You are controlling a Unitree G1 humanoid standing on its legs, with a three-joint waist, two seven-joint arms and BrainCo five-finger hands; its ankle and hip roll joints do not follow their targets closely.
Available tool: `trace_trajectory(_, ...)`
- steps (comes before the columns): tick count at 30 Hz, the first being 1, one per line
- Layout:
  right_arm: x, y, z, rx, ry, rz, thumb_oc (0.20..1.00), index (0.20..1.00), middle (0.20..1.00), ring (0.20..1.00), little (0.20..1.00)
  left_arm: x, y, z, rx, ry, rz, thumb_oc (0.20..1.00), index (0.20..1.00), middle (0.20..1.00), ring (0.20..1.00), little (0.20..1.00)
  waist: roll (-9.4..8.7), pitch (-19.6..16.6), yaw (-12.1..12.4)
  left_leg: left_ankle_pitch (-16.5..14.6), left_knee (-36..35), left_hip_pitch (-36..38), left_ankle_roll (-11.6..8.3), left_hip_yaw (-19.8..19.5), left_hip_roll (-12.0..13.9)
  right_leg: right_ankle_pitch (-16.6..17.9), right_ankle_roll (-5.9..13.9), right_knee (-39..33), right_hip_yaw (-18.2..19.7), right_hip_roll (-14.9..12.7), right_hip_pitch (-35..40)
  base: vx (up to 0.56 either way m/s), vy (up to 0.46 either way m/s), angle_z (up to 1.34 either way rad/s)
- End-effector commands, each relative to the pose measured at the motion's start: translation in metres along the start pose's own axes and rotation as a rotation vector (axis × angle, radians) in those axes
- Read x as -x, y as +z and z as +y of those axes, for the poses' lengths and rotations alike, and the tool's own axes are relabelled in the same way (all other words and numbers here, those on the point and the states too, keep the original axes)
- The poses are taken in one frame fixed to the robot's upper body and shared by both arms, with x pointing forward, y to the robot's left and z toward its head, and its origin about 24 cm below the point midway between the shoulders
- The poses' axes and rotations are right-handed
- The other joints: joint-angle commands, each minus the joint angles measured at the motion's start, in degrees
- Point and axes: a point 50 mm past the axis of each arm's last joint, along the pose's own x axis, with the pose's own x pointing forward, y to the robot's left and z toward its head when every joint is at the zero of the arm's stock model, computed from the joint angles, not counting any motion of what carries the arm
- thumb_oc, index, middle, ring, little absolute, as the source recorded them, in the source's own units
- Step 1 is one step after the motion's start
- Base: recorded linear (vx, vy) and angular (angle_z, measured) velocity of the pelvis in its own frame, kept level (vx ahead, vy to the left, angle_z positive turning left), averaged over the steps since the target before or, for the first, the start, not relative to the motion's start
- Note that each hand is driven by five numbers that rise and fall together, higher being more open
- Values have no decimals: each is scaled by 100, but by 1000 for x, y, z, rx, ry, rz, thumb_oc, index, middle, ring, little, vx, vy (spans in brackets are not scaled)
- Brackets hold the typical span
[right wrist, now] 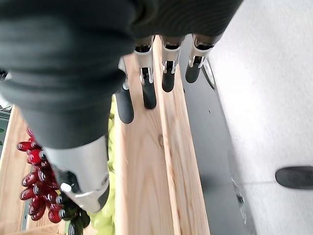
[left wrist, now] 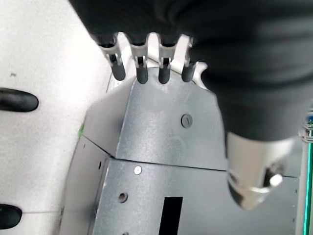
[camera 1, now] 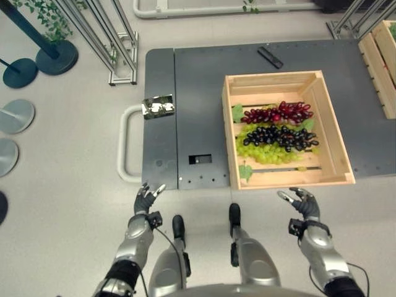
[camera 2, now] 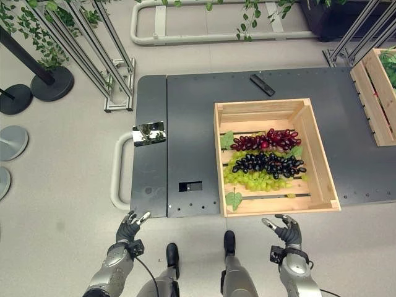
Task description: Pick up the fruits from the basket on one side to the basket on the other side
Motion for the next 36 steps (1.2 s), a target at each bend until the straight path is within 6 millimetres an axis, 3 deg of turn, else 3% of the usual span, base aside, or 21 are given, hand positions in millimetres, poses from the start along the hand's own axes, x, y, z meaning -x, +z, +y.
trace_trajectory(1, -18, 117, 4, -13, -24, -476, 1000, 1000, 1000, 1000, 1000, -3, 12, 0, -57, -6, -54, 1000, 1000, 1000, 1000, 1000, -442, -319, 258, 31, 218, -394, 184, -351, -205, -461, 437, 114, 163, -188, 139, 0, 0, 0)
trace_trajectory(4, -23, 127, 3, 51, -44, -497, 1000, 1000, 1000, 1000, 1000, -2, 13, -2, -50, -9, -61, 1000, 1000, 1000, 1000, 1000, -452, -291, 296, 21, 217, -382, 191, -386, -207, -465, 429, 122, 176, -182, 142, 0, 0, 0)
trace_trajectory(10, -55, 143, 4, 250, -52, -428, 1000, 1000, 1000, 1000, 1000, -2, 14, -8, -56, -44, -58, 1000, 1000, 1000, 1000, 1000, -471, -184, 456, 50, 213, -432, 187, -547, -217, -453, 404, 154, 175, -138, 85, -8, -20, -9)
trace_trajectory(14, -69, 169, 11, 452, -52, -439, 1000, 1000, 1000, 1000, 1000, -1, 14, -16, -66, -74, -55, 1000, 1000, 1000, 1000, 1000, -467, -117, 537, 101, 194, -465, 166, -616, -197, -437, 387, 162, 160, -111, 47, -2, -1, -1)
trace_trajectory(16, -70, 179, 16, 455, -37, -453, 1000, 1000, 1000, 1000, 1000, -1, 17, -19, -64, -81, -66, 1000, 1000, 1000, 1000, 1000, -475, -97, 550, 128, 185, -476, 156, -634, -191, -436, 386, 163, 154, -98, 41, 0, 0, 0)
trace_trajectory(17, -64, 193, 23, 473, 7, -508, 1000, 1000, 1000, 1000, 1000, 0, 17, -19, -67, -88, -66, 1000, 1000, 1000, 1000, 1000, -501, -102, 553, 132, 174, -474, 157, -655, -180, -458, 380, 175, 156, -85, 40, 10, -4, -8)
trace_trajectory(27, -32, 211, 18, 384, 87, -680, 1000, 1000, 1000, 1000, 1000, 0, 21, -16, -69, -93, -73, 1000, 1000, 1000, 1000, 1000, -658, -155, 484, 106, 125, -408, 184, -647, -170, -515, 386, 178, 198, -83, 74, 4, 1, -2)
trace_trajectory(36, -6, 188, -5, 266, 141, -686, 1000, 1000, 1000, 1000, 1000, -1, 27, -1, -70, -67, -89, 1000, 1000, 1000, 1000, 1000, -806, -241, 408, 111, 77, -375, 187, -599, -129, -554, 396, 201, 250, -83, 56, 0, 0, 0)
